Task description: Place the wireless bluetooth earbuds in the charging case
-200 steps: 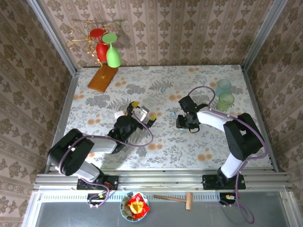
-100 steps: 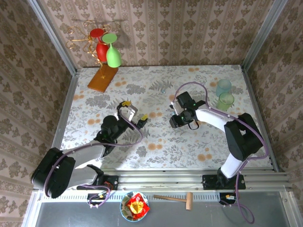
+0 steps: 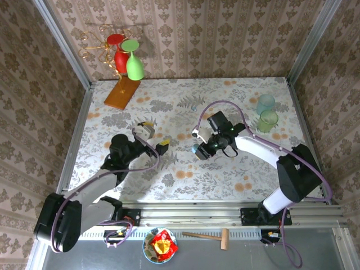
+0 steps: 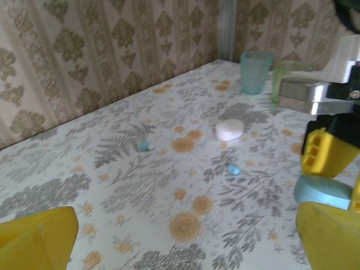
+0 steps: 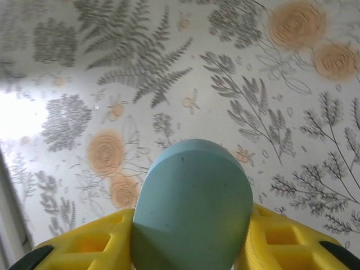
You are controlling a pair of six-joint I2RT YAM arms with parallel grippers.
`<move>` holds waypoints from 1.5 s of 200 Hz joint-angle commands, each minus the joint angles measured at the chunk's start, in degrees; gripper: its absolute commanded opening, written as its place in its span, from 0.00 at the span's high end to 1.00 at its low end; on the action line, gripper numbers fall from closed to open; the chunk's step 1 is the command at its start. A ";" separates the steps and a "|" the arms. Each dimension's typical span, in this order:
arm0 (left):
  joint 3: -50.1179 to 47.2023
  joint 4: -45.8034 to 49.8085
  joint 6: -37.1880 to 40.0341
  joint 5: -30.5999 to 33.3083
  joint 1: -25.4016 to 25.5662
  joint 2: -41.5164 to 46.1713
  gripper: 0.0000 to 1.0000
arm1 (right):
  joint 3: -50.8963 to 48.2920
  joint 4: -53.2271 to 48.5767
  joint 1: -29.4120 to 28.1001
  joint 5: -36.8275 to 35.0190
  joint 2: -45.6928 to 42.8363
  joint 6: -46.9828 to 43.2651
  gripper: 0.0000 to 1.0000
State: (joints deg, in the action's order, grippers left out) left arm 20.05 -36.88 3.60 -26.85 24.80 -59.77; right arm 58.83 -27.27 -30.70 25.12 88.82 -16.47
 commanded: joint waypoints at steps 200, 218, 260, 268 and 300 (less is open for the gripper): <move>12.99 7.05 -3.22 -41.66 5.97 -8.07 0.21 | 24.41 -24.33 -6.26 17.59 -1.25 -23.41 0.65; 13.30 6.99 -3.74 -42.12 5.96 -8.43 0.24 | 26.11 -26.19 -6.54 17.76 0.03 -24.59 0.65; 13.43 7.06 -4.49 -43.19 6.02 -8.45 0.33 | 28.36 -29.91 -6.92 17.71 1.69 -27.04 0.66; 13.44 7.09 -4.71 -43.28 6.01 -8.43 0.35 | 28.88 -30.82 -6.96 17.59 2.07 -27.63 0.66; 13.83 6.92 -5.83 -43.63 6.14 -9.04 0.38 | 30.55 -33.46 -7.42 16.82 3.23 -28.54 0.66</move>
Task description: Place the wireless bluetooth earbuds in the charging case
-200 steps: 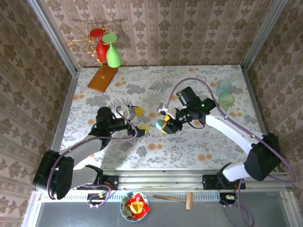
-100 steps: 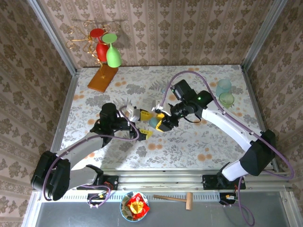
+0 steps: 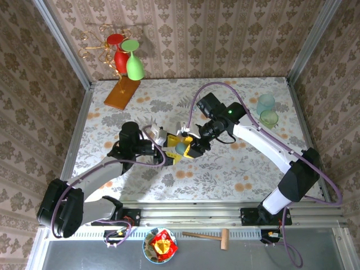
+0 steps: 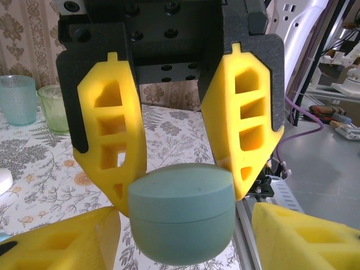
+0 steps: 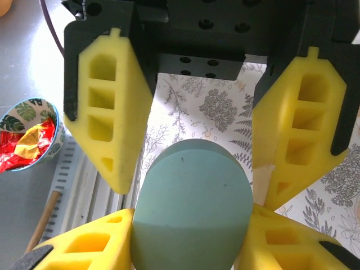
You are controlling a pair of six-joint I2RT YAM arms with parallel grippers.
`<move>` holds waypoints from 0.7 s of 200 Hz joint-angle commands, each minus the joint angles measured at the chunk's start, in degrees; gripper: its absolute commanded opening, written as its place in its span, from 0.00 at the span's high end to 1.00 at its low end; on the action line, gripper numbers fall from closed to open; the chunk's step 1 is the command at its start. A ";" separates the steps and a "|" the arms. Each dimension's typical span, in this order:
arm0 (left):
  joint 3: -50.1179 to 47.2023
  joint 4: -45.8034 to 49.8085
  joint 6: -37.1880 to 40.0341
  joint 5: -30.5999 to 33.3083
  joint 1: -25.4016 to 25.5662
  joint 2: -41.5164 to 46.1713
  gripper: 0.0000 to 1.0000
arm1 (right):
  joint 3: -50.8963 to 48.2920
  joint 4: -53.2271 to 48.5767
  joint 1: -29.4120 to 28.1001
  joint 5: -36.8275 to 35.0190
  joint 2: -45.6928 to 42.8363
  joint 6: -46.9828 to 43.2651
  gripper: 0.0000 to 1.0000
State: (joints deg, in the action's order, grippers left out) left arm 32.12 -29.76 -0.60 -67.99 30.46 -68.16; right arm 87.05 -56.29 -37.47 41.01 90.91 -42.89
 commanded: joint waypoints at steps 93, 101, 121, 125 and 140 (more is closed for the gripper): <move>2.20 -0.52 -2.55 -2.90 0.66 -1.62 0.44 | 4.93 -7.15 -1.42 -0.82 2.68 -3.27 0.66; 2.25 -0.48 -2.71 -2.94 0.66 -1.71 0.45 | 5.05 -7.25 -1.41 -0.98 2.91 -3.42 0.66; 2.25 -0.24 -2.78 -2.77 0.66 -1.93 0.47 | 5.15 -7.43 -1.63 -1.67 3.18 -3.51 0.66; 2.37 -0.14 -2.82 -2.79 0.70 -2.02 0.48 | 5.18 -7.43 -1.64 -1.72 3.29 -3.52 0.66; 2.39 0.14 -2.80 -2.90 0.74 -2.39 0.52 | 5.15 -7.43 -1.61 -1.82 3.33 -3.51 0.66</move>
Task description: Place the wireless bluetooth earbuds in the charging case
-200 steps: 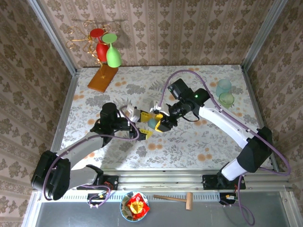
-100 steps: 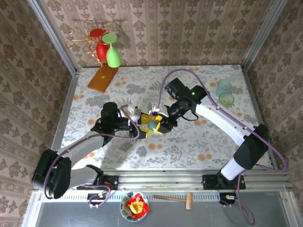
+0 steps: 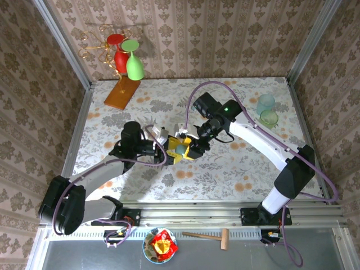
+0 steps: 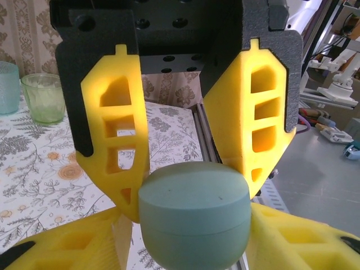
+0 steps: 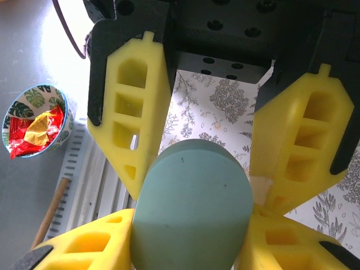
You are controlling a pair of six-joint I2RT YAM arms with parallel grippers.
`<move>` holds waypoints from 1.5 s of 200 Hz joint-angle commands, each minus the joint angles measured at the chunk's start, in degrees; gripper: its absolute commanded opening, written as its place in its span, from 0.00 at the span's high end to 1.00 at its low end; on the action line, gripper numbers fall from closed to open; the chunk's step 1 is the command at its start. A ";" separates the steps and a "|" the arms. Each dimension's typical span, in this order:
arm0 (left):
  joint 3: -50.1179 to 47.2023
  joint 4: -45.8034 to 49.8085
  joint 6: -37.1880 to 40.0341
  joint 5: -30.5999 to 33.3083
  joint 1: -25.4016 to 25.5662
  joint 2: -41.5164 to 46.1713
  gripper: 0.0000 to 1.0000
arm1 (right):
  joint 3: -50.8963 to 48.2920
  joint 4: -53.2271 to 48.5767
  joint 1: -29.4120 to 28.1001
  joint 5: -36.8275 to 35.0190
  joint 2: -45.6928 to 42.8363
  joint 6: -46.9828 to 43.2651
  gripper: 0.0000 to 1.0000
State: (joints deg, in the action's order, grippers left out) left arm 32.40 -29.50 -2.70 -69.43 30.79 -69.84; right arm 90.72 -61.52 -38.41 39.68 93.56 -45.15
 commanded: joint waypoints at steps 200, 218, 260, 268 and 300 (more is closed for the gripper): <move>-1.28 -5.85 4.35 3.95 0.24 3.05 0.68 | -20.92 34.20 3.72 -8.25 -16.99 22.59 0.15; -1.53 -6.96 3.59 3.91 0.24 3.29 0.68 | -21.67 34.83 4.22 -8.65 -17.15 23.47 0.14; -1.42 -7.41 2.78 3.84 0.24 3.33 0.68 | -22.54 36.09 5.00 -9.08 -17.14 25.10 0.14; -1.54 -7.42 3.03 3.89 0.24 3.22 0.68 | -22.80 36.38 5.18 -8.59 -17.48 25.15 0.14; -1.40 -7.50 3.05 3.59 0.06 2.95 0.68 | -24.47 38.20 6.64 -7.60 -19.87 26.36 0.14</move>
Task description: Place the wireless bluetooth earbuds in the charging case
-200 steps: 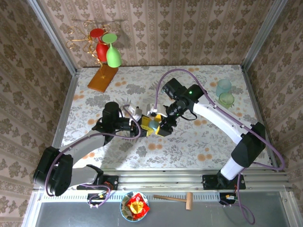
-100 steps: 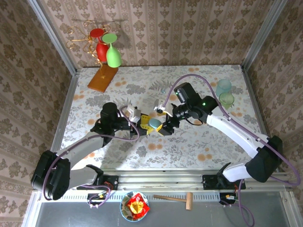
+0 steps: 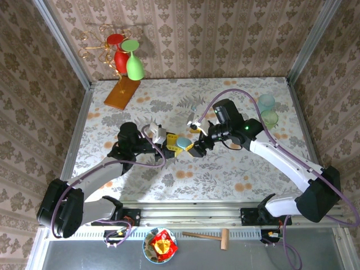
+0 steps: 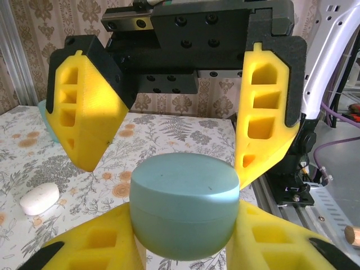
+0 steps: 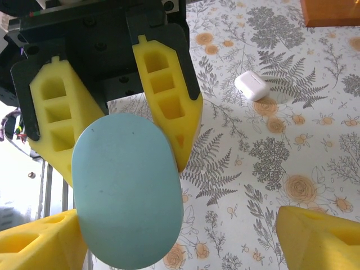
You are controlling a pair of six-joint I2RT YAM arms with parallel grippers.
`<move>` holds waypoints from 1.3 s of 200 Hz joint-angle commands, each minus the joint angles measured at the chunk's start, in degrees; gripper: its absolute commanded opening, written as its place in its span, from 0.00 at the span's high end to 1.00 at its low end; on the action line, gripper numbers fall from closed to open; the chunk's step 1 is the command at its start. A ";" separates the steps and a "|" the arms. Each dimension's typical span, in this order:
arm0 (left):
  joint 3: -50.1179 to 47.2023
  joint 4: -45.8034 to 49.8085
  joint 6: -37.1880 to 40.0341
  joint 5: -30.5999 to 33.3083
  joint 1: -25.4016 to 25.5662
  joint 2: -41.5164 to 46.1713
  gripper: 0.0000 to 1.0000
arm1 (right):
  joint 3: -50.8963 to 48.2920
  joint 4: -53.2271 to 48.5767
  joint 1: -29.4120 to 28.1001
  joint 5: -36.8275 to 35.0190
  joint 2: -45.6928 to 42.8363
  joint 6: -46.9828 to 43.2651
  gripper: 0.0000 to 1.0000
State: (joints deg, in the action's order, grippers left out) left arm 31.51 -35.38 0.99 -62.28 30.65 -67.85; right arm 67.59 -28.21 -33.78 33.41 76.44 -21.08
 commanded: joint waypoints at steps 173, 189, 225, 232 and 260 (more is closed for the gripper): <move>-3.27 -11.64 -4.34 5.50 -2.95 -0.29 0.67 | -8.76 18.32 4.83 4.01 -13.15 12.00 0.04; -4.08 -13.94 -5.02 7.48 -3.40 -0.26 0.67 | -9.90 20.23 5.21 1.60 -14.20 14.40 0.02; -6.48 -19.56 -6.61 12.53 -4.11 0.26 0.67 | -12.38 25.25 6.18 -11.60 -13.79 24.95 0.00; -6.78 -20.10 -6.71 13.02 -4.11 0.48 0.67 | -13.12 26.58 6.95 -14.91 -13.15 28.43 0.00; -7.43 -20.87 -6.94 14.26 -5.83 1.44 0.67 | -13.15 23.42 11.08 -26.85 -8.25 42.04 0.00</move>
State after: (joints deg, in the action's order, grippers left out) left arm 24.93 -51.64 -4.43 -50.46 25.61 -67.85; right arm 54.98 -5.10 -25.61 20.45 64.29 6.13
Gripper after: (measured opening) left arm 0.333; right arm 0.999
